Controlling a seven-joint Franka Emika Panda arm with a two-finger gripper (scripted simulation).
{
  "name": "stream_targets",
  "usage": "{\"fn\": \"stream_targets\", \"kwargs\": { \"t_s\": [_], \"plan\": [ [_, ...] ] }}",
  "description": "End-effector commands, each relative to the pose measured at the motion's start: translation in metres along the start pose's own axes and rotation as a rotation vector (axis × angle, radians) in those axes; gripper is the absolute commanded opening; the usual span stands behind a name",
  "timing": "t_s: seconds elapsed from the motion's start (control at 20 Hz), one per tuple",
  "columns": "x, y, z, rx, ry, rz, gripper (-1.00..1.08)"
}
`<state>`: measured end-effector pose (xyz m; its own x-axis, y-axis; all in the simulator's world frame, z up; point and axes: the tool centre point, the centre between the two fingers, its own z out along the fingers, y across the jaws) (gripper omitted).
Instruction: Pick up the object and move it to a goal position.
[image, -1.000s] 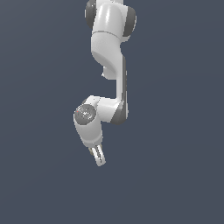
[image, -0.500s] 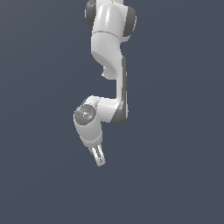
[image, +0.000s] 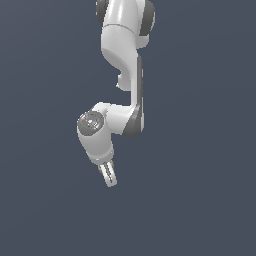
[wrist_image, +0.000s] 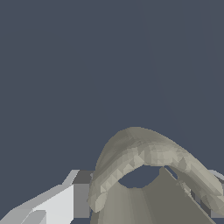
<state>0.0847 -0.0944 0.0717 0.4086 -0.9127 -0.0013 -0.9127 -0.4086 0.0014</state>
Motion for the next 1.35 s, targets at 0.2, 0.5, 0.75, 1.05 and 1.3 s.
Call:
{"fn": "stream_targets", "kwargs": {
  "t_s": [0.2,0.5,0.75,1.05,1.3],
  "plan": [
    [0.018,0.011,-0.057,0.002,0.001,0.001,-1.00],
    [0.038,0.022,-0.120,0.001,0.001,0.002,-1.00],
    [0.051,0.028,-0.159,0.001,0.001,0.002,-1.00],
    [0.059,0.030,-0.184,0.001,0.002,0.000,-1.00],
    [0.061,0.030,-0.188,0.001,0.001,0.000,-1.00]
  ]
}}
